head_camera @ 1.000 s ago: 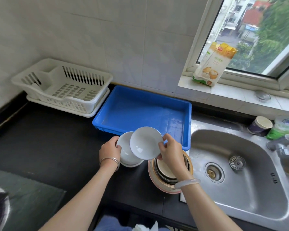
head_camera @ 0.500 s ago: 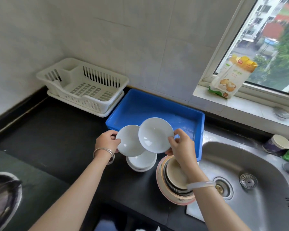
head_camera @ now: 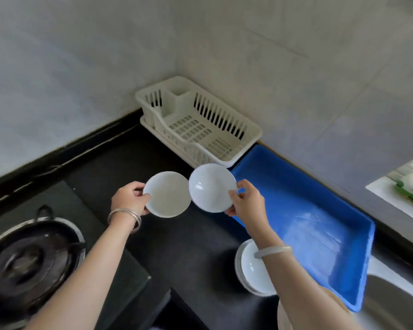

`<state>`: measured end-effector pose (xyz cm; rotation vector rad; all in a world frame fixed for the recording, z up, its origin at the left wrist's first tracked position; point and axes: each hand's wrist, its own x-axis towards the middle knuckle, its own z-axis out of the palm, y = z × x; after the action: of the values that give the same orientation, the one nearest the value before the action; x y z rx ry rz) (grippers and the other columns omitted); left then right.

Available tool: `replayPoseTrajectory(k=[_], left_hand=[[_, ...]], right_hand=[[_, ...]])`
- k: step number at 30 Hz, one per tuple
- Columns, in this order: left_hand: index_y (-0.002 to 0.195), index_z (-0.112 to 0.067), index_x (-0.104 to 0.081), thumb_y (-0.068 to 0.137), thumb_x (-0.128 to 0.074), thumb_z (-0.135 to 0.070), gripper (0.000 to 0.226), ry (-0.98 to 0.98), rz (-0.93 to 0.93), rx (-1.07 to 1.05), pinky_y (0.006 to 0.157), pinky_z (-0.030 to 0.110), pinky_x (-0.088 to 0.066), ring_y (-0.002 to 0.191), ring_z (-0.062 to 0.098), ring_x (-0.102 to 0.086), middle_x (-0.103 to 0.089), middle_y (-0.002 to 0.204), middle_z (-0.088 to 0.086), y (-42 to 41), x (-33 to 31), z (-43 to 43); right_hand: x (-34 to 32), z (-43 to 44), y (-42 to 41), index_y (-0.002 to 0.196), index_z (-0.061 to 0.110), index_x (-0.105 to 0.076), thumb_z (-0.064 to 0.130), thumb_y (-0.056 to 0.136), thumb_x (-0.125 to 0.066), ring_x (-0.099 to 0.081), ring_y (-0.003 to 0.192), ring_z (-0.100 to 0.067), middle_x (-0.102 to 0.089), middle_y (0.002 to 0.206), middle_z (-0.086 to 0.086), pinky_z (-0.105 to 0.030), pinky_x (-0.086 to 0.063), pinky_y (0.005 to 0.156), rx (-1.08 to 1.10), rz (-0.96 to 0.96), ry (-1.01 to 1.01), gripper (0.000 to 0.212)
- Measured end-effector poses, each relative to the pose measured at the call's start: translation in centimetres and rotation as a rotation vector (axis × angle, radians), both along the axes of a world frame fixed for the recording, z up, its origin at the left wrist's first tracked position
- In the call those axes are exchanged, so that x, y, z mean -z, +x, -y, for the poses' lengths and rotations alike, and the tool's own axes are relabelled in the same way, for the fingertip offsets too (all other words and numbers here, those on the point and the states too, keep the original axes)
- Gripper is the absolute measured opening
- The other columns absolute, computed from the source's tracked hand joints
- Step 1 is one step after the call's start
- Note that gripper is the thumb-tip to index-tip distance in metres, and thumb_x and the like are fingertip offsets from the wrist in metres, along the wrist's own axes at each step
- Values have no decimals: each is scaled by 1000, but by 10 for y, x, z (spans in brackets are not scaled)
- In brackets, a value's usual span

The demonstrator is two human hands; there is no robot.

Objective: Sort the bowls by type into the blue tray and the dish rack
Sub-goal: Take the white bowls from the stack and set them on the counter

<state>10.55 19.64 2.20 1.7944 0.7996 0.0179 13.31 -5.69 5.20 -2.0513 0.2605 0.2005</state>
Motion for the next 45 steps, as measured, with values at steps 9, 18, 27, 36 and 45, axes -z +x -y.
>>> replayPoseTrajectory(k=[9,18,27,36,45], left_hand=[[93,-11,-58,81,-58,5,20,-179,-38,-356,68,37,-55,86,34,-61,-58,100,11,33,44,-95],[91,-11,-54,80,-60,5,21,-271,-51,-570,63,36,-56,91,36,-63,-58,101,14,74,75,-138],[98,-11,-53,81,-57,6,24,-344,-19,-665,71,41,-57,93,37,-65,-60,108,16,88,91,-151],[124,-17,-48,89,-54,-7,37,-627,73,-701,82,37,-52,103,29,-60,-53,124,11,80,96,-135],[124,-20,-48,88,-57,-8,39,-789,186,-786,80,40,-54,109,26,-52,-48,128,8,93,99,-131]], right_hand=[[48,-117,94,99,17,-50,11,93,-51,-64,67,-20,-53,88,3,-32,-59,54,-111,-118,49,9],[90,-197,152,95,21,-46,12,93,-49,-60,74,-19,-50,102,-2,-21,-51,42,-82,-169,11,10],[120,-227,177,82,22,-45,9,92,-49,-62,83,-23,-50,105,-2,-25,-56,49,20,-265,44,17],[123,-226,175,129,24,-42,17,94,-54,-69,82,-20,-62,100,-8,-26,-59,59,9,-463,250,38],[121,-239,174,145,24,-34,3,93,-54,-69,91,-21,-50,134,-13,-33,-57,86,120,-483,602,60]])
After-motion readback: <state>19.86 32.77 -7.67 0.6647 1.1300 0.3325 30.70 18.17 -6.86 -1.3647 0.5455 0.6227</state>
